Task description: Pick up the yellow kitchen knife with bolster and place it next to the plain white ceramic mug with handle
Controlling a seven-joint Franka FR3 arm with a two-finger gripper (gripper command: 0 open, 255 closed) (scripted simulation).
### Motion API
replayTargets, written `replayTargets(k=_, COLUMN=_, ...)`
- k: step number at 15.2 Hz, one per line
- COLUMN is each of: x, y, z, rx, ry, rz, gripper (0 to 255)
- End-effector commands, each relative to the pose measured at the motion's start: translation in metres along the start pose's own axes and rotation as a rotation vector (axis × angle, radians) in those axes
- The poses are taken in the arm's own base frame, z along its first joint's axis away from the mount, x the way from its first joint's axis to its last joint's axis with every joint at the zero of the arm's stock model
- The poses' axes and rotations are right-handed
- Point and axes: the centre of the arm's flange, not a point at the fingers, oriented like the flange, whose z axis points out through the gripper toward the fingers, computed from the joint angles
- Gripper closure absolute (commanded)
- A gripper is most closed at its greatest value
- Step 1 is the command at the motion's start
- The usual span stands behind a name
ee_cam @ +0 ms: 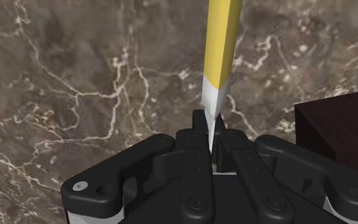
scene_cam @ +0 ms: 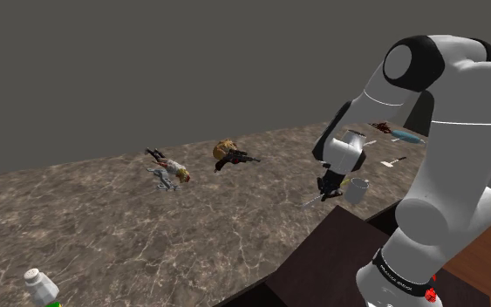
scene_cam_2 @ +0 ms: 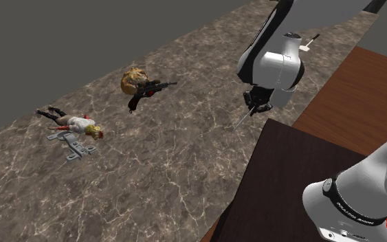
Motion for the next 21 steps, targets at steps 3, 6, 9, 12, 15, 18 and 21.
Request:
replayTargets(k=3, x=0.0, y=0.0, z=0.001, rx=0.0, ry=0.0, rz=0.0, gripper=255)
replayTargets(k=6, x=0.0, y=0.0, z=0.001, rx=0.0, ry=0.0, rz=0.0, gripper=0)
replayTargets(k=9, x=0.0, y=0.0, z=0.001, rx=0.0, ry=0.0, rz=0.0, gripper=0)
replayTargets(k=12, x=0.0, y=0.0, z=-0.012, rx=0.0, ry=0.0, rz=0.0, gripper=0)
replayTargets(k=15, x=0.0, y=0.0, z=-0.049, rx=0.0, ry=0.0, rz=0.0, gripper=0)
replayTargets(k=18, x=0.0, y=0.0, z=-0.049, rx=0.0, ry=0.0, rz=0.0, gripper=0)
replayTargets(k=21, x=0.0, y=0.0, z=-0.049, rx=0.0, ry=0.0, rz=0.0, gripper=0)
